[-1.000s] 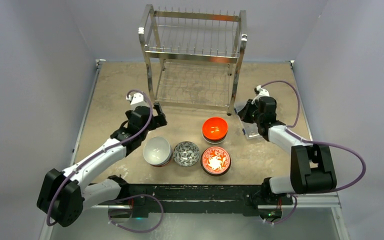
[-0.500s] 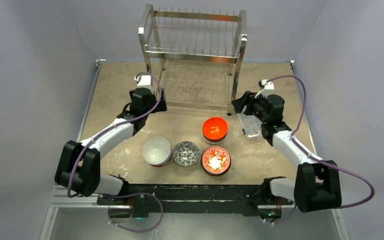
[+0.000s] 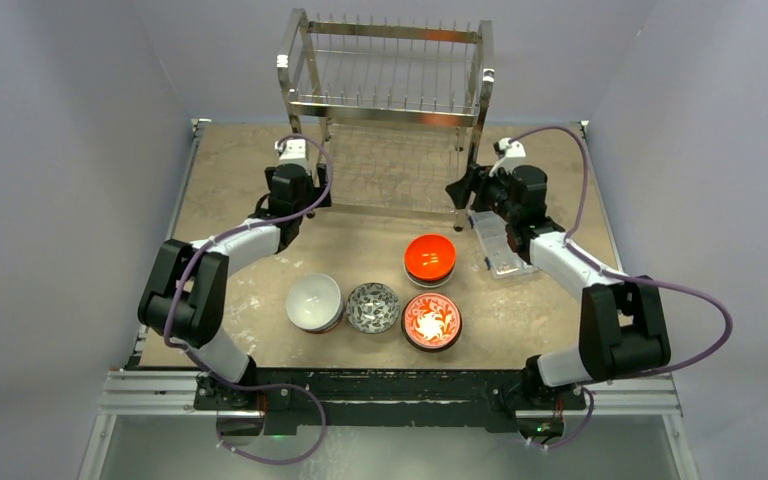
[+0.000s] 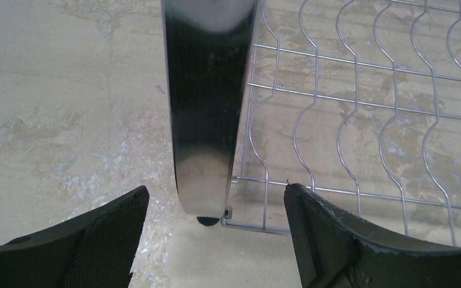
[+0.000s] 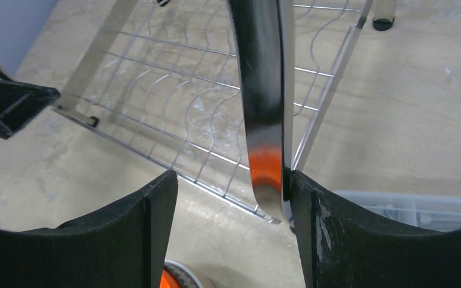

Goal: Load the bowls into the dish rack
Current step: Adjust the dish rack at the center of the board.

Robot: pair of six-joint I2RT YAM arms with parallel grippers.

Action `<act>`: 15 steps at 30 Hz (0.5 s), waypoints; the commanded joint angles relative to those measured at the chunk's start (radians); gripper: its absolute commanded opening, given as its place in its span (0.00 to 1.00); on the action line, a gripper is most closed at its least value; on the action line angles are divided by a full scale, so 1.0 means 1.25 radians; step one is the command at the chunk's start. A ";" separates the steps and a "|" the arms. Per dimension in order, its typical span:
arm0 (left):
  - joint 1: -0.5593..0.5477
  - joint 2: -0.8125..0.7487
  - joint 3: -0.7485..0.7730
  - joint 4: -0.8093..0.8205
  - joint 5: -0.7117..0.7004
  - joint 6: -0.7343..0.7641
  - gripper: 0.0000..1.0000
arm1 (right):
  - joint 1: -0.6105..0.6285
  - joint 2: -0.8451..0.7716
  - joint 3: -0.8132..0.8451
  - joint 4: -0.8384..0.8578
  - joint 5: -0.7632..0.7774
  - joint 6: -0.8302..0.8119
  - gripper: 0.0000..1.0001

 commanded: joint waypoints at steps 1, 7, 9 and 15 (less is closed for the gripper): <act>0.010 0.021 0.040 0.082 0.002 0.026 0.74 | 0.039 0.031 0.052 0.007 0.024 -0.034 0.68; 0.010 -0.002 0.020 0.066 0.004 0.027 0.44 | 0.068 0.052 0.067 -0.006 0.025 -0.036 0.46; 0.011 -0.020 0.009 0.049 0.008 0.032 0.32 | 0.073 0.048 0.070 -0.018 0.022 -0.040 0.34; 0.011 -0.123 -0.058 0.015 0.049 0.044 0.03 | 0.085 0.003 0.045 -0.040 -0.027 -0.035 0.06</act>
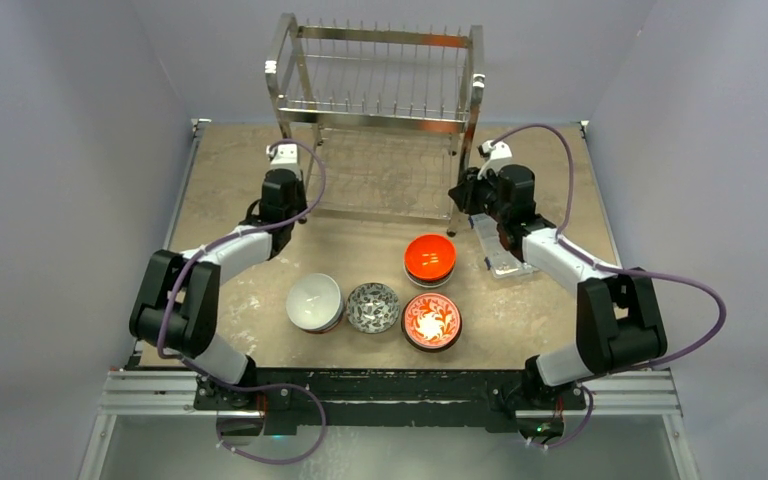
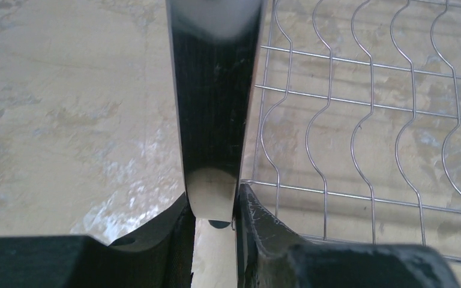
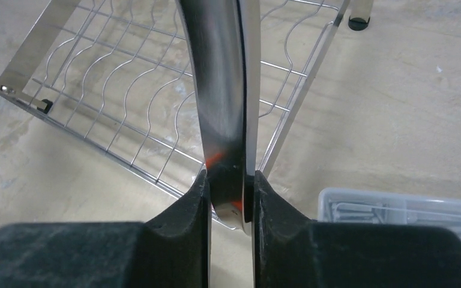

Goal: Load the bowls into the dish rack
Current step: Adjust the dish rack at the center of the board.

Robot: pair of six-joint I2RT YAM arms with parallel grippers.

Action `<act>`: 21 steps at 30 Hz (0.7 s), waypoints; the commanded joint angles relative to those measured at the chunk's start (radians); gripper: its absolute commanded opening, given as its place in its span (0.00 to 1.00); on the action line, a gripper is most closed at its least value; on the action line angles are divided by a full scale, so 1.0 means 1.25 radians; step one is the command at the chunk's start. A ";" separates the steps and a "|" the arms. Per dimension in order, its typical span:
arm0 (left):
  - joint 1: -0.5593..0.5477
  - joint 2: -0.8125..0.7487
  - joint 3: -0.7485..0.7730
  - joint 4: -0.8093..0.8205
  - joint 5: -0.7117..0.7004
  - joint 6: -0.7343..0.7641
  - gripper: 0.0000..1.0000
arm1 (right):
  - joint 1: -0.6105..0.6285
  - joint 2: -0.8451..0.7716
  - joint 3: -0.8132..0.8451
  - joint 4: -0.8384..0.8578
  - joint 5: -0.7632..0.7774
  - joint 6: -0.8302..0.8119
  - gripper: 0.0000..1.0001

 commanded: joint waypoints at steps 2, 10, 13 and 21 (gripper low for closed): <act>-0.011 -0.143 -0.058 -0.013 0.057 -0.006 0.02 | 0.037 -0.063 -0.002 -0.008 -0.104 0.054 0.04; -0.011 -0.266 -0.129 -0.098 0.064 -0.031 0.01 | 0.052 -0.163 -0.046 -0.054 -0.161 0.076 0.00; -0.012 -0.309 -0.160 -0.109 0.062 -0.055 0.02 | 0.053 -0.205 -0.078 -0.063 -0.155 0.088 0.00; -0.012 -0.364 -0.215 -0.145 0.015 -0.106 0.34 | 0.054 -0.241 -0.104 -0.115 -0.107 0.083 0.48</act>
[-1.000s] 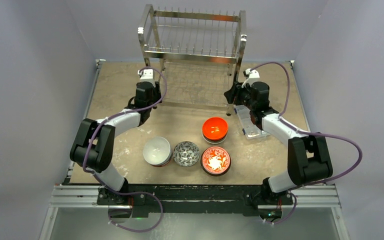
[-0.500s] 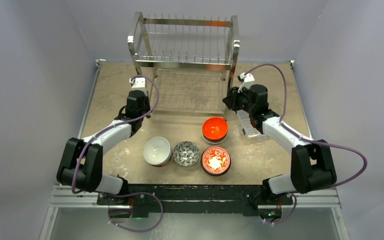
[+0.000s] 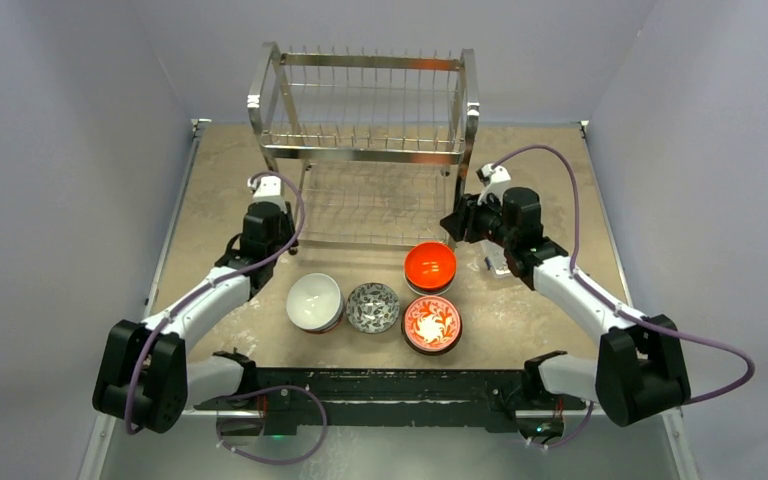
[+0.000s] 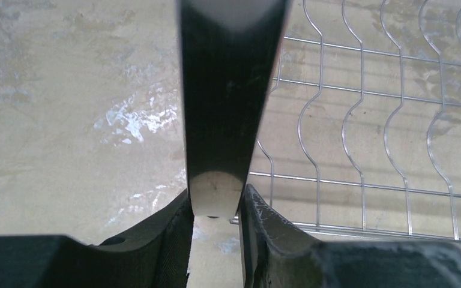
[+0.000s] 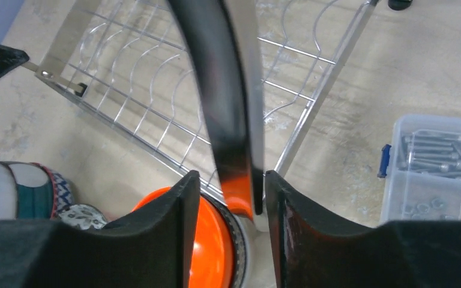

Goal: Load the bowls into the dish rack
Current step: Adjust the dish rack at the center of the board.

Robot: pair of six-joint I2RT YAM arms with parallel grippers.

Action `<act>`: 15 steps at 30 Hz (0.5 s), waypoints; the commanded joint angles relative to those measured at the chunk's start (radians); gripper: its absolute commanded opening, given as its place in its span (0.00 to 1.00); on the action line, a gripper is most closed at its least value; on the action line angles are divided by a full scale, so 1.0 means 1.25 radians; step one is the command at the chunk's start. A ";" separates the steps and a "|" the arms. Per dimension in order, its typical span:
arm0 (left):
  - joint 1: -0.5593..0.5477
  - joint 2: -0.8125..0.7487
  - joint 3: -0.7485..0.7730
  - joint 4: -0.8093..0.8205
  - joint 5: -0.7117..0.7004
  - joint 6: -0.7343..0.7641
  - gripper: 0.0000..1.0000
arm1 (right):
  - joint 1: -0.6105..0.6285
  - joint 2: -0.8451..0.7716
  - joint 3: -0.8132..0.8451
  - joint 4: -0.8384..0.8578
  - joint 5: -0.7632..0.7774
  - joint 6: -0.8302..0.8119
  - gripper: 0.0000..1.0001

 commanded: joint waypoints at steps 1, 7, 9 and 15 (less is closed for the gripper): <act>-0.007 -0.057 -0.004 0.020 -0.014 -0.072 0.36 | 0.010 -0.055 0.009 0.010 -0.022 0.048 0.55; -0.007 -0.143 -0.017 -0.014 -0.055 -0.117 0.48 | 0.009 -0.118 -0.017 -0.026 -0.001 0.047 0.76; -0.007 -0.178 -0.026 -0.029 -0.080 -0.140 0.59 | 0.009 -0.134 -0.025 -0.043 -0.004 0.048 0.78; -0.007 -0.257 -0.030 -0.101 -0.110 -0.169 0.84 | 0.009 -0.171 -0.036 -0.106 -0.025 0.047 0.81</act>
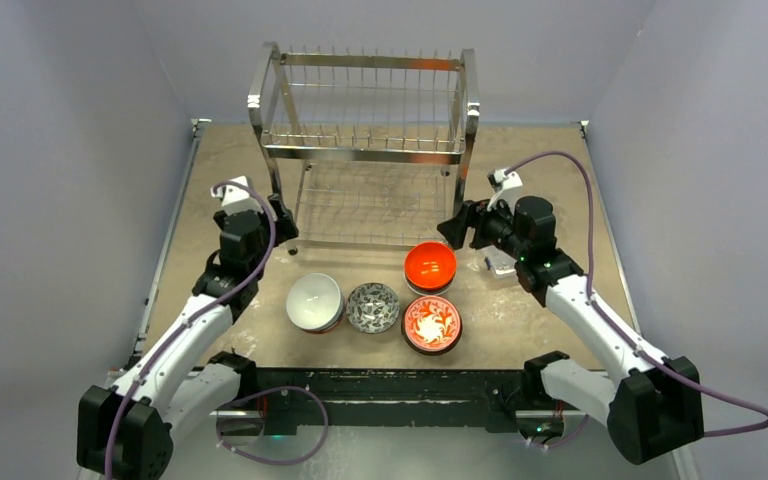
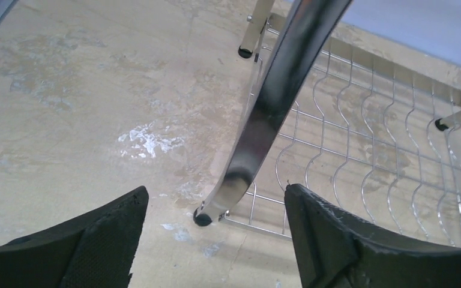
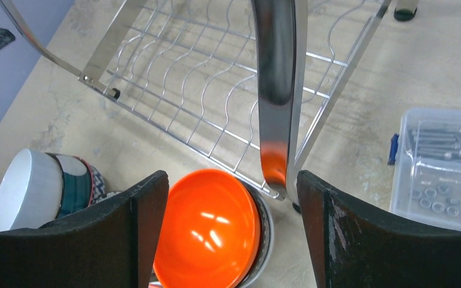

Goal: Load the bowls into the dish rack
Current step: Adjust the dish rack at the center of the board, then pick up the bowl from the center of the board.

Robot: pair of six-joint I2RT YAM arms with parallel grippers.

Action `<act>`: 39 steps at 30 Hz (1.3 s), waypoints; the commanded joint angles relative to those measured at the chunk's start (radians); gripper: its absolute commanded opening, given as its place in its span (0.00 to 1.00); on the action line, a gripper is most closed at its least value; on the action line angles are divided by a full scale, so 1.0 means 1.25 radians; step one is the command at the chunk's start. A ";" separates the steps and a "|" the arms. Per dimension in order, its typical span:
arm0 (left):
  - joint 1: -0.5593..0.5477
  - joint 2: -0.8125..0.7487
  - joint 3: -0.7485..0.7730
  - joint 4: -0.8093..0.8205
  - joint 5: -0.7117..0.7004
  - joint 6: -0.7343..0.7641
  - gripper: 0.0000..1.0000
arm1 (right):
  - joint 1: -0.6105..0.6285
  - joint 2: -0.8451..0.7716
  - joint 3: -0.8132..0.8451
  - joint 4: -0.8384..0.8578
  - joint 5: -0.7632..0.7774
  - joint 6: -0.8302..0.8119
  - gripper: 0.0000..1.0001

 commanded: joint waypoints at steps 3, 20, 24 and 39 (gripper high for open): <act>-0.002 -0.055 0.003 -0.114 0.005 -0.062 0.98 | 0.003 -0.042 -0.022 -0.094 -0.031 0.007 0.81; -0.002 -0.064 -0.001 -0.382 0.138 -0.260 0.94 | 0.003 -0.054 -0.071 -0.144 -0.052 0.036 0.76; -0.002 -0.116 -0.018 -0.397 0.155 -0.271 0.94 | 0.004 -0.066 -0.052 -0.157 -0.084 0.036 0.75; -0.001 -0.138 0.088 -0.439 0.115 -0.186 0.94 | 0.231 -0.055 0.000 -0.074 -0.079 0.156 0.73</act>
